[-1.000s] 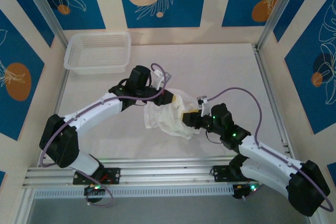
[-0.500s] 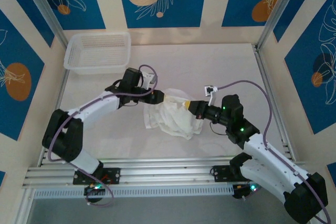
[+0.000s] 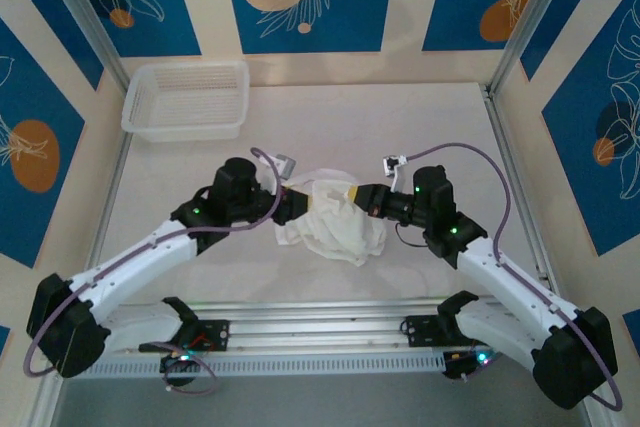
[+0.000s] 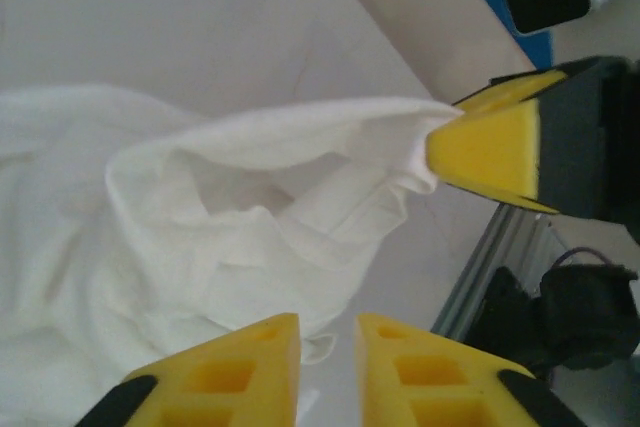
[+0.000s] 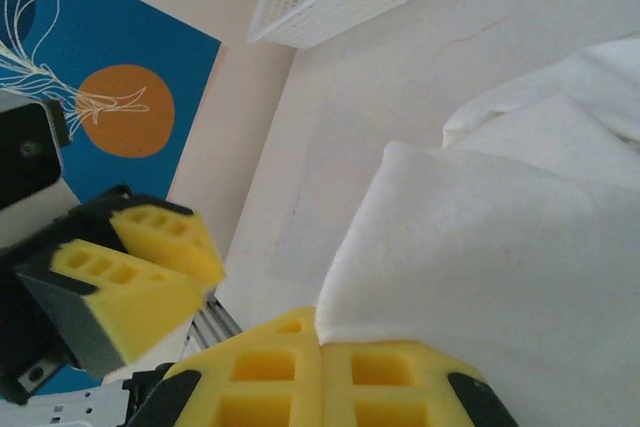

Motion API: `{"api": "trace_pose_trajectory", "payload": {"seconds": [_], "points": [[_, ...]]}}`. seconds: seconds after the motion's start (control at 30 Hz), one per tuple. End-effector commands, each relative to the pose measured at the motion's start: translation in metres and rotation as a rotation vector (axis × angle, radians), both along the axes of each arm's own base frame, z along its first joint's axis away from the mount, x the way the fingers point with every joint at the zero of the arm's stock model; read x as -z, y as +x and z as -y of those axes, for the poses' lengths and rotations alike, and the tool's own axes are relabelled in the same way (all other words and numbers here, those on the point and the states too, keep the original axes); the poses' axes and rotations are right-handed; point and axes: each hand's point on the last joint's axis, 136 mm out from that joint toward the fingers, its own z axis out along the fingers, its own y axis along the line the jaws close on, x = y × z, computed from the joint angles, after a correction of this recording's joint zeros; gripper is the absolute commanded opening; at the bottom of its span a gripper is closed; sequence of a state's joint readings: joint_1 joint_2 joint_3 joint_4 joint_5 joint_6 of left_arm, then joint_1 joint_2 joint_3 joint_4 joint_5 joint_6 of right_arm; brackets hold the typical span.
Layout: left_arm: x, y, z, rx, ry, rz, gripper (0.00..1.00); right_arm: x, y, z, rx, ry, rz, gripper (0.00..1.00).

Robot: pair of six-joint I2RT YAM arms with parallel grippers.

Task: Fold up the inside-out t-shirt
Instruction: Turn the T-shirt inside out at the center of the table.

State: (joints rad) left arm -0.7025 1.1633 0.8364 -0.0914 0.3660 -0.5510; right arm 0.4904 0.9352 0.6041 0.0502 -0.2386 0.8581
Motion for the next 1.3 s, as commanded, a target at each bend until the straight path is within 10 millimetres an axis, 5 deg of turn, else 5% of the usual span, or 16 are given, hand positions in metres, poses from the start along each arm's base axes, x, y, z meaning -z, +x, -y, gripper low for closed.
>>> {"api": "trace_pose_trajectory", "payload": {"seconds": [0.0,0.37,0.6,0.7,0.83,1.03,1.27], "points": [[0.031,0.009,0.003,-0.191,-0.048,-0.336,0.17,-0.006,0.004,0.0,0.013,0.003,-0.041,0.0],[0.052,0.023,0.056,-0.275,-0.09,-0.519,0.23,-0.002,0.002,-0.001,0.011,-0.005,-0.082,0.0],[0.084,0.033,0.041,-0.447,0.049,-0.55,0.34,-0.003,0.0,-0.003,0.006,-0.003,-0.08,0.0],[0.086,0.042,0.038,-0.486,0.076,-0.525,0.47,-0.005,-0.002,-0.006,-0.007,-0.005,-0.074,0.0],[0.088,0.05,0.041,-0.498,0.098,-0.509,0.5,-0.007,-0.004,-0.008,-0.016,-0.009,-0.068,0.0],[0.097,0.055,0.044,-0.503,0.139,-0.508,0.39,-0.009,-0.006,-0.01,-0.023,-0.012,-0.062,0.0],[0.084,0.057,0.03,-0.513,0.178,-0.44,0.07,-0.007,-0.006,-0.003,0.012,-0.028,-0.065,0.0]]}}
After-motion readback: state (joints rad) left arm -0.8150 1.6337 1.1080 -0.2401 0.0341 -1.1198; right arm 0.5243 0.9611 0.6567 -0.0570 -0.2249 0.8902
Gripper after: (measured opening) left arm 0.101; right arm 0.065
